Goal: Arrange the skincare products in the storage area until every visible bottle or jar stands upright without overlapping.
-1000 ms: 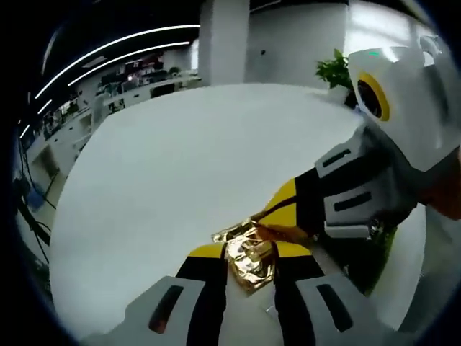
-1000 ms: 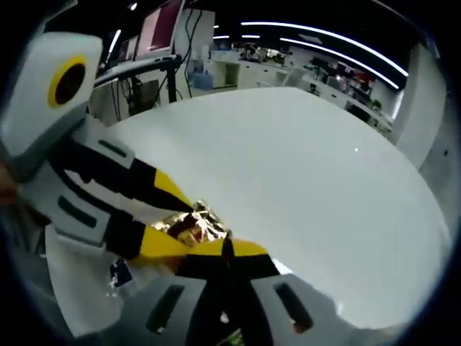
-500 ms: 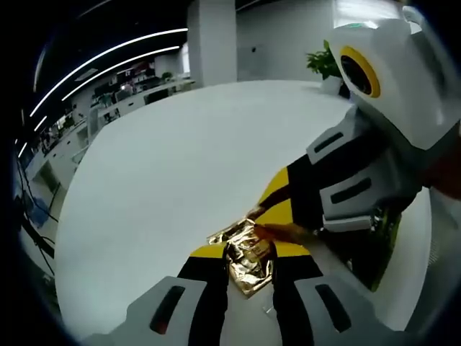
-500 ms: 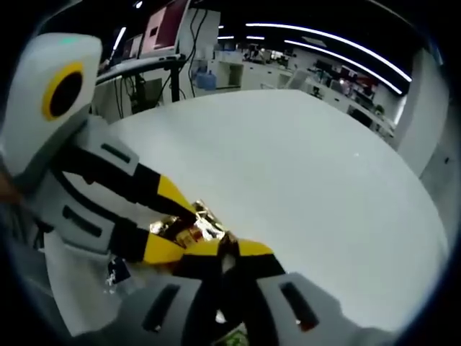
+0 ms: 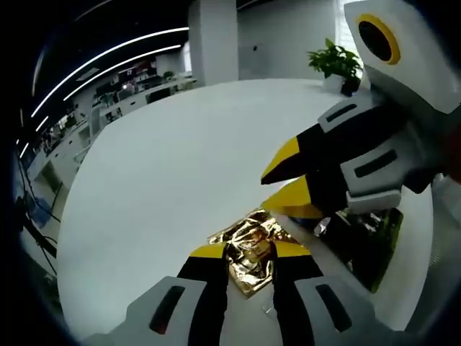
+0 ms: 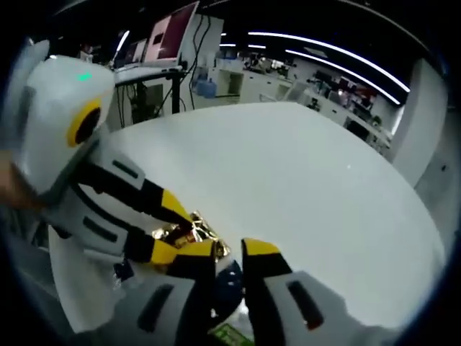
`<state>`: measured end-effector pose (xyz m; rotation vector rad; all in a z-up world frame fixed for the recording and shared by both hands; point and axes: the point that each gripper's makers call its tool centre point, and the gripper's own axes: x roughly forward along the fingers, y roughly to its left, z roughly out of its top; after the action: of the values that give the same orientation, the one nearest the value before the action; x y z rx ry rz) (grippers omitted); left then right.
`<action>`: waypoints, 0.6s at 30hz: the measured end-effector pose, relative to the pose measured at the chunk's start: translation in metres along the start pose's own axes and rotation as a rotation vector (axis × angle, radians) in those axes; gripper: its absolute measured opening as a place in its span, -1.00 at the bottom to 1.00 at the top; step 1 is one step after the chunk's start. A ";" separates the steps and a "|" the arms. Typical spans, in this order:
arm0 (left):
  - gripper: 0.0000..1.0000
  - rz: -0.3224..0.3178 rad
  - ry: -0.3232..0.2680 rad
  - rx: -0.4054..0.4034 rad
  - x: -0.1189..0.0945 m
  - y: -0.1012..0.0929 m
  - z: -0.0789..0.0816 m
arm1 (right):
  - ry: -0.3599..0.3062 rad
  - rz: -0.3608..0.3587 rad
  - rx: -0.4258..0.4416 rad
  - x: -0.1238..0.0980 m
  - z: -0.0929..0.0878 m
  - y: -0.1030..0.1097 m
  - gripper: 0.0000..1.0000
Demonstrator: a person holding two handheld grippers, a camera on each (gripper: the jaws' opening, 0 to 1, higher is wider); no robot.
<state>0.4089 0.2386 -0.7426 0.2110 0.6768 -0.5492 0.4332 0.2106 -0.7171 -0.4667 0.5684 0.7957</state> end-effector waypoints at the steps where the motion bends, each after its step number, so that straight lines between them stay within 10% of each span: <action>1: -0.61 0.001 0.001 0.001 0.000 0.000 0.000 | -0.002 -0.002 0.002 -0.001 0.000 -0.001 -0.72; 18: -0.54 0.017 -0.012 -0.003 -0.018 -0.003 0.011 | -0.059 0.004 0.052 -0.037 0.009 0.000 -0.46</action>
<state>0.4017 0.2395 -0.7232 0.2105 0.6638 -0.5326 0.4153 0.1960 -0.6875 -0.3935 0.5338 0.7947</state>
